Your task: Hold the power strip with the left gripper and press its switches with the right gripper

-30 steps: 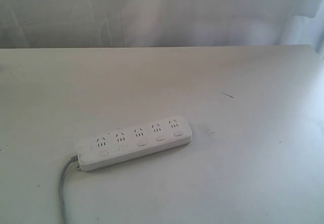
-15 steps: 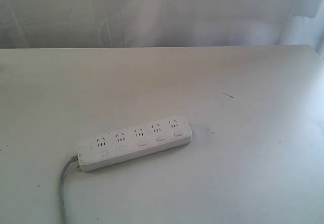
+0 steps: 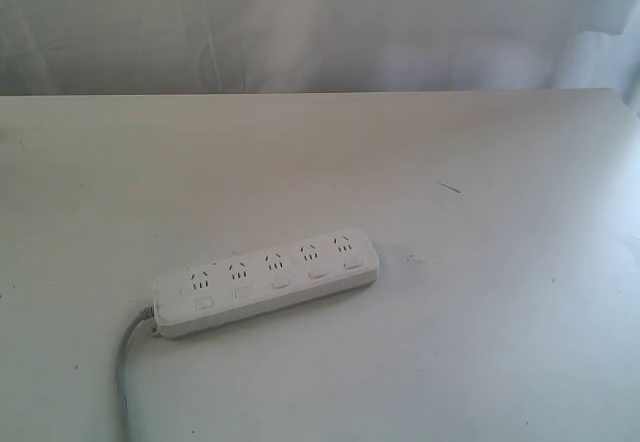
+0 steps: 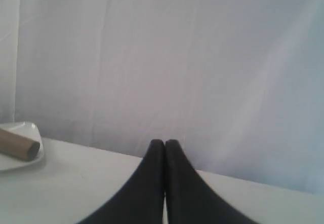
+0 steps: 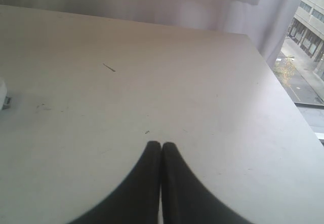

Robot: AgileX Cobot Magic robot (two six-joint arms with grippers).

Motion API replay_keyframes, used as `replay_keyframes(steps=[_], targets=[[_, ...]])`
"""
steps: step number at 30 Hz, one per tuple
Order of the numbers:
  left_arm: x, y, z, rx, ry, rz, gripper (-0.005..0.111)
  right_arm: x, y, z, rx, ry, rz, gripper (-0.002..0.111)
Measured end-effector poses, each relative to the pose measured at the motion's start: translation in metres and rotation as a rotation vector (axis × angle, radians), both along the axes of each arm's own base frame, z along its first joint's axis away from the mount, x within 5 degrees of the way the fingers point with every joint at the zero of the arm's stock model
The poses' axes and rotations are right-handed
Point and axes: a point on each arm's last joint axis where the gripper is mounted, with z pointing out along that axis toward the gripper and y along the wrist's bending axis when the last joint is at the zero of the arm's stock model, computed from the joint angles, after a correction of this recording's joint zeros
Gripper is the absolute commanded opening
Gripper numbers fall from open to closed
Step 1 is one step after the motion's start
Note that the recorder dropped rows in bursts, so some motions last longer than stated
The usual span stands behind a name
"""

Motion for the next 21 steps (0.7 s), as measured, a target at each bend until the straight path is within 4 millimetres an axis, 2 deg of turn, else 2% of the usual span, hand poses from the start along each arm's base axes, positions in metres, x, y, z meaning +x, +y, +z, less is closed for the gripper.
replay_keyframes(steps=[2,6,14,18,21], targets=[[0.013,-0.002,0.000,0.111,-0.002,-0.015,0.000,0.000,0.000,0.000,0.000,0.000,0.000,0.000],[0.050,-0.007,0.005,0.293,0.127,-0.072,0.000,0.000,0.000,0.000,0.000,0.000,0.000,0.000],[0.086,-0.033,0.021,0.624,0.232,-0.270,0.000,0.000,0.000,0.000,0.000,0.000,0.000,0.000],[0.100,-0.055,0.006,0.900,0.434,-0.424,0.000,0.000,0.000,0.000,0.000,0.000,0.000,0.000],[0.098,-0.073,-0.012,1.167,0.607,-0.608,0.000,0.000,0.000,0.000,0.000,0.000,0.000,0.000]])
